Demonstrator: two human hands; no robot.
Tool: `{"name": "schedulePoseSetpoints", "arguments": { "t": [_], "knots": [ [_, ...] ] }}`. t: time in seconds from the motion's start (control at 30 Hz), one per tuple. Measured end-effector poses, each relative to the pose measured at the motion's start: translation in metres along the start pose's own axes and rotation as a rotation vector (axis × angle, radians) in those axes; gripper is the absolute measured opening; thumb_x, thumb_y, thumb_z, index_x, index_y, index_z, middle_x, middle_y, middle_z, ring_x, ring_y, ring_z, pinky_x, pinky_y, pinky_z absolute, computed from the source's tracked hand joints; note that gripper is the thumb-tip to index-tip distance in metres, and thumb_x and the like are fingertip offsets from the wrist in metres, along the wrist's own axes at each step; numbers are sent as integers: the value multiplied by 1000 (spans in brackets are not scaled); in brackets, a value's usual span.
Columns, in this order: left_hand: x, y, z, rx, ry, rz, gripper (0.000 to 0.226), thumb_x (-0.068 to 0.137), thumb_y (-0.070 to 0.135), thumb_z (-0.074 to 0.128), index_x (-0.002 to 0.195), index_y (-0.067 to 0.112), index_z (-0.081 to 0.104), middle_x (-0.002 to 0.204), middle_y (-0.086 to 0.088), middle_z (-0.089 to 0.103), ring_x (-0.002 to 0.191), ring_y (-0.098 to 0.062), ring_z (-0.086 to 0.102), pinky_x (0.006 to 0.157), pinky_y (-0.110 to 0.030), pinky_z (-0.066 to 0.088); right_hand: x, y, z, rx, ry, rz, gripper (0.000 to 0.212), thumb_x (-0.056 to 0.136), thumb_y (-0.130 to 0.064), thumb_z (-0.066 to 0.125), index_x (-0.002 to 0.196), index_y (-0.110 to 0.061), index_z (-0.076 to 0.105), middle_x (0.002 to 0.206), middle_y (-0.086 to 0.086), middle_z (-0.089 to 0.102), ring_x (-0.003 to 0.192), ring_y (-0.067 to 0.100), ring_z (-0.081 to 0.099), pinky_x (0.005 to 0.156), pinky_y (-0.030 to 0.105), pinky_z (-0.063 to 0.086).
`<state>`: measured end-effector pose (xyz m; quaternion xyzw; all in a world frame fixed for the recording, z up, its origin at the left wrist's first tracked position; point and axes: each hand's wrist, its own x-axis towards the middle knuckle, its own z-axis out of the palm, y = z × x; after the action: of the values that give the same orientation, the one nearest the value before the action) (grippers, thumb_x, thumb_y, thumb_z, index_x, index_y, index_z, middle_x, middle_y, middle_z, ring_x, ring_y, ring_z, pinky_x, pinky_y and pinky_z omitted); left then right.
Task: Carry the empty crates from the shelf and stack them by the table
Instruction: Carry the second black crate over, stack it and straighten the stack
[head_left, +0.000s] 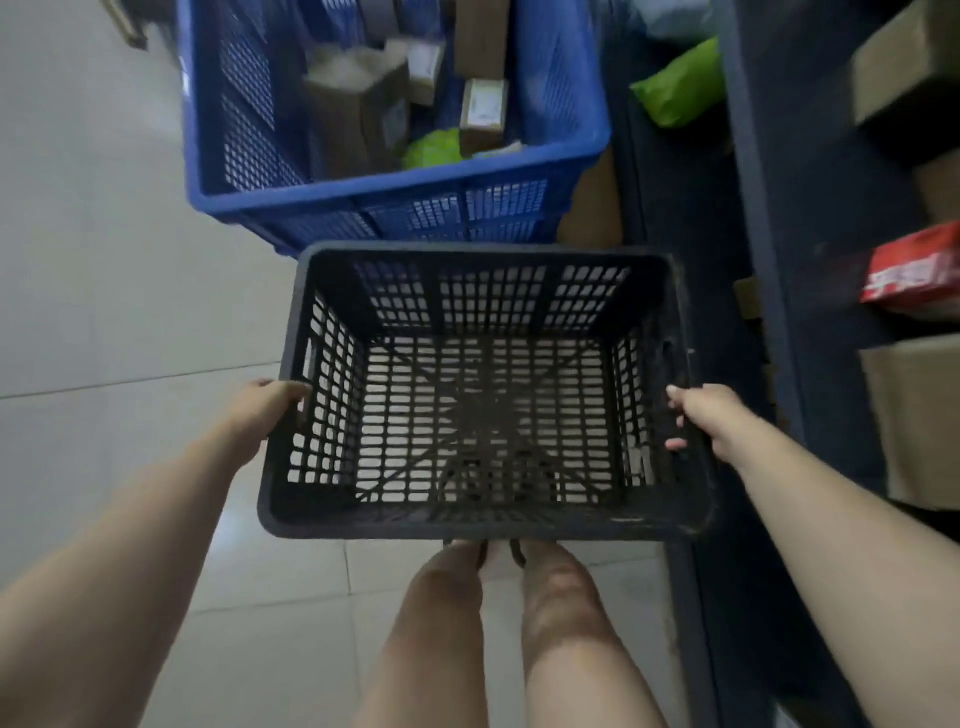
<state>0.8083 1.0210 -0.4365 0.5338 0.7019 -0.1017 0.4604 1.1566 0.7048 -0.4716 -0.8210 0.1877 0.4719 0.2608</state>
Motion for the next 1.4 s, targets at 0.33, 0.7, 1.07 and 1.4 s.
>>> {"name": "schedulePoseSetpoints", "arguments": {
  "t": [0.33,0.7,1.07,1.4],
  "knots": [
    [-146,34,-40,144,-72,299,20,83,19,65,87,-1,63,60,-12,58,52,-24,53,49,-26,42,-175,70,-109,107,101,-3,27,97,-20,50,75,-5,50,79,8,46,66,23,43,30,31,48],
    [-276,44,-20,416,-346,631,16,72,24,70,77,11,62,68,-13,72,61,-31,70,55,-32,55,-349,334,-122,569,290,79,34,98,-25,49,70,-6,47,67,11,41,58,24,42,28,30,47],
    [-499,-134,125,828,-555,1006,30,82,15,65,58,1,55,25,-1,49,28,-15,50,33,-18,40,-515,713,-52,1011,372,282,25,98,-19,49,79,-3,49,69,11,42,59,26,44,46,42,51],
    [-704,-407,241,1208,-848,1136,29,78,14,65,53,-1,61,57,-22,64,62,-35,63,67,-42,55,-663,1036,56,1325,594,595,32,98,-23,49,71,-6,45,65,12,44,51,25,45,37,32,47]
  ]
}}
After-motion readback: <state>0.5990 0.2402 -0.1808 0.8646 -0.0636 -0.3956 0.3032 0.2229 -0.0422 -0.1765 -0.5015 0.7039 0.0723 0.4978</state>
